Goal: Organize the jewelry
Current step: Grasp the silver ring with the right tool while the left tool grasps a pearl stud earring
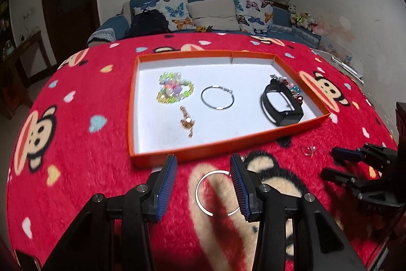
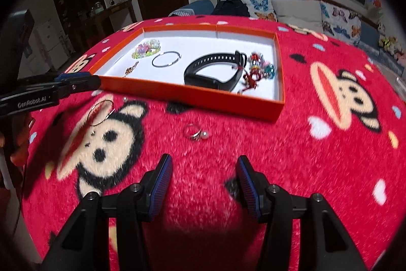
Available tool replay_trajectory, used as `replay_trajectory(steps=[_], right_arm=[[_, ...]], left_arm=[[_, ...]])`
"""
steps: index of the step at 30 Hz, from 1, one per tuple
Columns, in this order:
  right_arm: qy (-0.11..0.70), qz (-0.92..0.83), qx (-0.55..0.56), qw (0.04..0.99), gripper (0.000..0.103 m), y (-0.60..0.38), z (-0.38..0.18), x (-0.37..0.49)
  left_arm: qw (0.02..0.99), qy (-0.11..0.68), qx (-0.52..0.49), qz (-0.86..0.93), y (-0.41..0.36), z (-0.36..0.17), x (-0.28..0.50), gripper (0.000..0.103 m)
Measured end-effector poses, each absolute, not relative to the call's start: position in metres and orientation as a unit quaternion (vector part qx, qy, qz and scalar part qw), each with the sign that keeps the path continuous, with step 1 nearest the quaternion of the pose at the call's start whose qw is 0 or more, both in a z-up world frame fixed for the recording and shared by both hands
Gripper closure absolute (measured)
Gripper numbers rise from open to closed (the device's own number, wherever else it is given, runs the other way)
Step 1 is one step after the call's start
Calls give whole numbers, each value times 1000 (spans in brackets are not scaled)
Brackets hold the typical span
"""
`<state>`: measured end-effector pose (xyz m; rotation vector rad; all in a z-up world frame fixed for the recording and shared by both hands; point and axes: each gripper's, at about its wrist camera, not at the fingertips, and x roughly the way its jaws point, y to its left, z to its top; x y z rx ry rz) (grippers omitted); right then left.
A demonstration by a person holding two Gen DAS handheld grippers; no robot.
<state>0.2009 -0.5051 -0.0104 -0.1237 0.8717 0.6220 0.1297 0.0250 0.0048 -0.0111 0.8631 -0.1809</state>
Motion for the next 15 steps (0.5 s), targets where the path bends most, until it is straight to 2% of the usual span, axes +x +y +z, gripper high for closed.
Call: replay_trajectory(steps=[15], right_arm=[[424, 319, -66, 845, 45, -497, -11, 211]], left_arm=[[903, 422, 4, -83, 27, -11, 106, 56]])
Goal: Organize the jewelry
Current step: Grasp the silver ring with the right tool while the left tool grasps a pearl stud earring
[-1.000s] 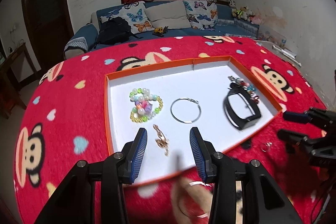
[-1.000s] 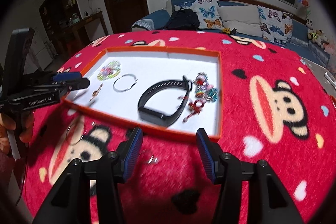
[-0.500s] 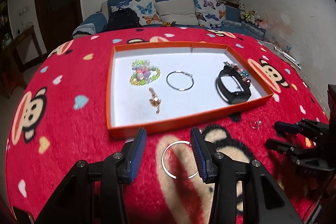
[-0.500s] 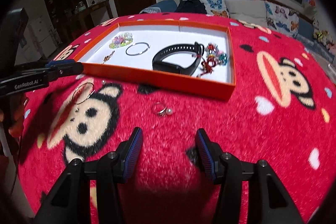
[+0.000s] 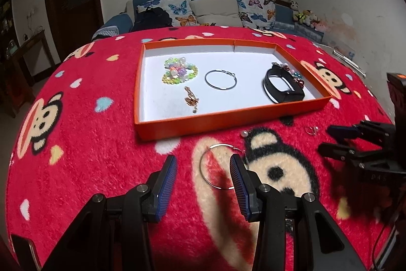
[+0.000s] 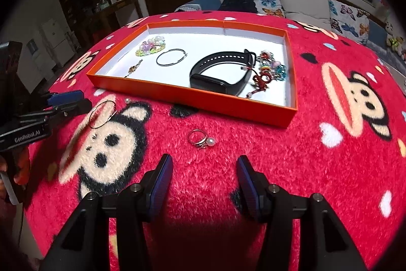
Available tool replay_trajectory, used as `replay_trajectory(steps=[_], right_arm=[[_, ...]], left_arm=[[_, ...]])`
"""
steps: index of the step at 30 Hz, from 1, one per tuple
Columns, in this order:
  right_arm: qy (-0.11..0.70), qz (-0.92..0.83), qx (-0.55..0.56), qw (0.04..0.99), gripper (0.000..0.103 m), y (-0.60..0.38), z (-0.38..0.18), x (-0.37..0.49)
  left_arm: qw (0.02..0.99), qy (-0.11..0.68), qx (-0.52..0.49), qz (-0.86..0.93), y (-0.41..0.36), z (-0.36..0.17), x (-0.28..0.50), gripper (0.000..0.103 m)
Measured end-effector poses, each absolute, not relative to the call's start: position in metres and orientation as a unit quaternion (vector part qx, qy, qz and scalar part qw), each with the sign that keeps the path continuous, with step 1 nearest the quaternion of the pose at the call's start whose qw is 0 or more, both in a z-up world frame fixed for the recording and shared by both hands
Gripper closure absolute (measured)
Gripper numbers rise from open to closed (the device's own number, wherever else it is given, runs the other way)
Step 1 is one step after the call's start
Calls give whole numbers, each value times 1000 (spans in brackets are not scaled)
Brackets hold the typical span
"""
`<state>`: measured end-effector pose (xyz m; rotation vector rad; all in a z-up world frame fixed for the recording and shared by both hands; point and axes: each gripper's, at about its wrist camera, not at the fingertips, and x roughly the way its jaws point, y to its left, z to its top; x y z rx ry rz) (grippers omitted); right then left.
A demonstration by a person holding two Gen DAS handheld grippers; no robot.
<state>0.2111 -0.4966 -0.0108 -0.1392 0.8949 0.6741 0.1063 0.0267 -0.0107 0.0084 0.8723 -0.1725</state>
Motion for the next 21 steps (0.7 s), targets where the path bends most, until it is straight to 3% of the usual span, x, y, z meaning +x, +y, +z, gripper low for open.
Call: replay_trajectory(steps=[13, 21], right_arm=[[422, 369, -93, 823, 45, -486, -10, 229], [421, 400, -123, 805, 57, -477, -9, 235]], left_arm=[[897, 432, -4, -94, 15, -19, 108, 56], [897, 432, -9, -91, 20, -19, 107, 56]])
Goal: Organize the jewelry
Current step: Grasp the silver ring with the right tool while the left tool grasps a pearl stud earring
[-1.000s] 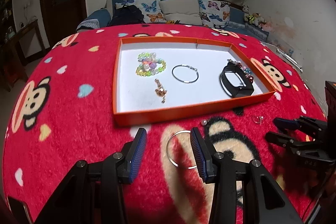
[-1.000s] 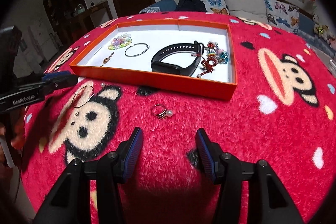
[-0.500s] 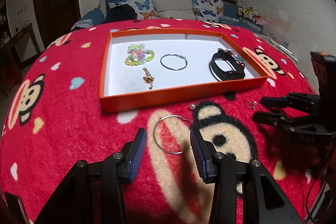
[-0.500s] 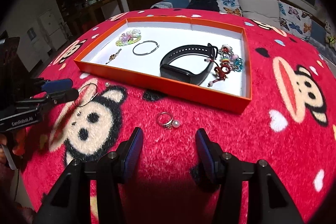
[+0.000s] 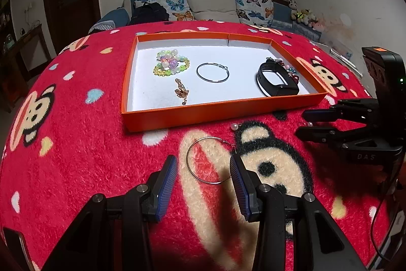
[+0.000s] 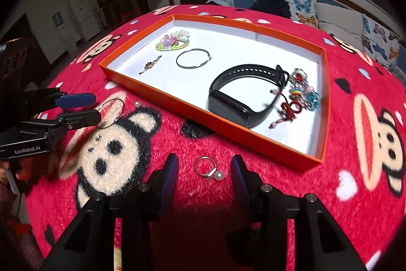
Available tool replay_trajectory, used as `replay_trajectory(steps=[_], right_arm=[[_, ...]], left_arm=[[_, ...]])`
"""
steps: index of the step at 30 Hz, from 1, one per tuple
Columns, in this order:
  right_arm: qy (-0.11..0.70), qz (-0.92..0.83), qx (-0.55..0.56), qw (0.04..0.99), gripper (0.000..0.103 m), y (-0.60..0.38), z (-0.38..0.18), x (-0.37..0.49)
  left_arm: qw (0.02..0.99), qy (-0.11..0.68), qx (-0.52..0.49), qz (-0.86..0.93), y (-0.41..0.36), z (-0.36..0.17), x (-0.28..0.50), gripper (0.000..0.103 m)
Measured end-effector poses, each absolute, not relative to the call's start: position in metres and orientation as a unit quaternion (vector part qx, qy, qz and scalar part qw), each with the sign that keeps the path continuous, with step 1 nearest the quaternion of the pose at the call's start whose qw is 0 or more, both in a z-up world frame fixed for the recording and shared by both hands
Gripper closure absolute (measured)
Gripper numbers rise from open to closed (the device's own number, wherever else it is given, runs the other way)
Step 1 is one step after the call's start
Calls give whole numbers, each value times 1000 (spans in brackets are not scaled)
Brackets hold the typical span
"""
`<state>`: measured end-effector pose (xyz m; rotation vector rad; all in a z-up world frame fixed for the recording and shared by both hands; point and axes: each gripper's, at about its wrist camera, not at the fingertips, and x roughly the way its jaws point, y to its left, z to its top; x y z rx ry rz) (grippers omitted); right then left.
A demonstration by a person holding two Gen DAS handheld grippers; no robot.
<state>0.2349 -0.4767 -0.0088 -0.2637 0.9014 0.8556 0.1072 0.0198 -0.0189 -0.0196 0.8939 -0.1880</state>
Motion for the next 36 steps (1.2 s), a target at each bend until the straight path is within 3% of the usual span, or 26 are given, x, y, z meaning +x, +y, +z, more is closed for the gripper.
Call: replay_trajectory(steps=[9, 18, 20, 28, 31, 36], right_arm=[[422, 420, -140, 791, 73, -476, -7, 233], [418, 411, -144, 797, 82, -476, -7, 228], [419, 409, -139, 799, 82, -476, -7, 229], [418, 405, -132, 803, 82, -479, -7, 228], [419, 404, -129, 803, 82, -479, -7, 229], [419, 404, -129, 803, 82, -479, -7, 229]], left_arm=[[895, 434, -12, -101, 19, -20, 107, 56], [891, 440, -12, -113, 12, -23, 112, 54], [892, 438, -14, -113, 11, -23, 114, 49], [895, 421, -16, -148, 0, -18, 127, 49], [895, 418, -10, -157, -5, -19, 135, 50], [892, 418, 0, -172, -12, -23, 149, 64]])
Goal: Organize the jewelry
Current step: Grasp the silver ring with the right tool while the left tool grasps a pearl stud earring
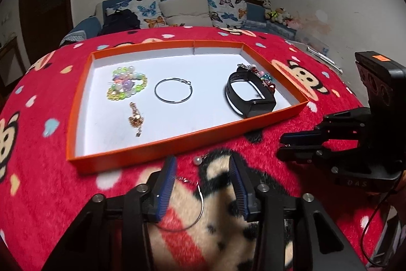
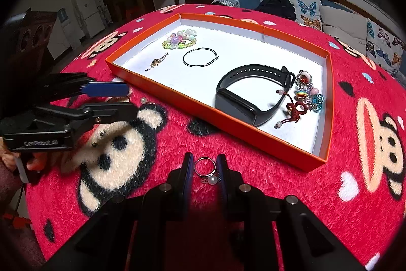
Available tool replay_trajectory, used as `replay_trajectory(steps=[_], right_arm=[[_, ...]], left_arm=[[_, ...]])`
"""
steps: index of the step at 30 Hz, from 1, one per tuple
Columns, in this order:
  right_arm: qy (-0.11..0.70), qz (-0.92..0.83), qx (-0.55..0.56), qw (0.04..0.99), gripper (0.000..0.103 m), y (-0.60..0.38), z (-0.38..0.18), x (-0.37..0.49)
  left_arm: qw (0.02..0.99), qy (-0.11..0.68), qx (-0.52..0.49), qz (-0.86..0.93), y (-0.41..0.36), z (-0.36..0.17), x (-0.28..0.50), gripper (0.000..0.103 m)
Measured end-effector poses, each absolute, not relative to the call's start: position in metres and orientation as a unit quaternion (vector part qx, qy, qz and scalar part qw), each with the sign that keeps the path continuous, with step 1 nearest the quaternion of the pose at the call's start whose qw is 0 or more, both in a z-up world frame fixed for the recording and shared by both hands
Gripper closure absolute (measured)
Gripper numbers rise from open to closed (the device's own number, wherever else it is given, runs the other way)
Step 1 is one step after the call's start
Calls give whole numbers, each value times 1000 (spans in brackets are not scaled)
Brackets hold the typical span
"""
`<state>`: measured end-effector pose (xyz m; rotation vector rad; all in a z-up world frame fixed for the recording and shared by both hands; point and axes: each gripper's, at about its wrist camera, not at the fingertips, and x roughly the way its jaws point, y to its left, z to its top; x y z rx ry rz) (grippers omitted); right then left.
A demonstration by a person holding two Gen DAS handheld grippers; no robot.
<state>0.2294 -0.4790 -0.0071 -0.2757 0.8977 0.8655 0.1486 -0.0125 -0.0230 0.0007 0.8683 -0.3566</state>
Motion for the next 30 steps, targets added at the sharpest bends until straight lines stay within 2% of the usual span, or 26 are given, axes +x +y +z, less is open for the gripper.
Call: replay_trajectory(steps=[16, 30], right_arm=[[416, 399, -129, 807, 82, -479, -6, 229], [407, 389, -120, 818, 82, -484, 1, 221]], left_arm=[[892, 421, 34, -162, -23, -31, 158, 94], [900, 404, 31, -160, -19, -15, 144, 96]])
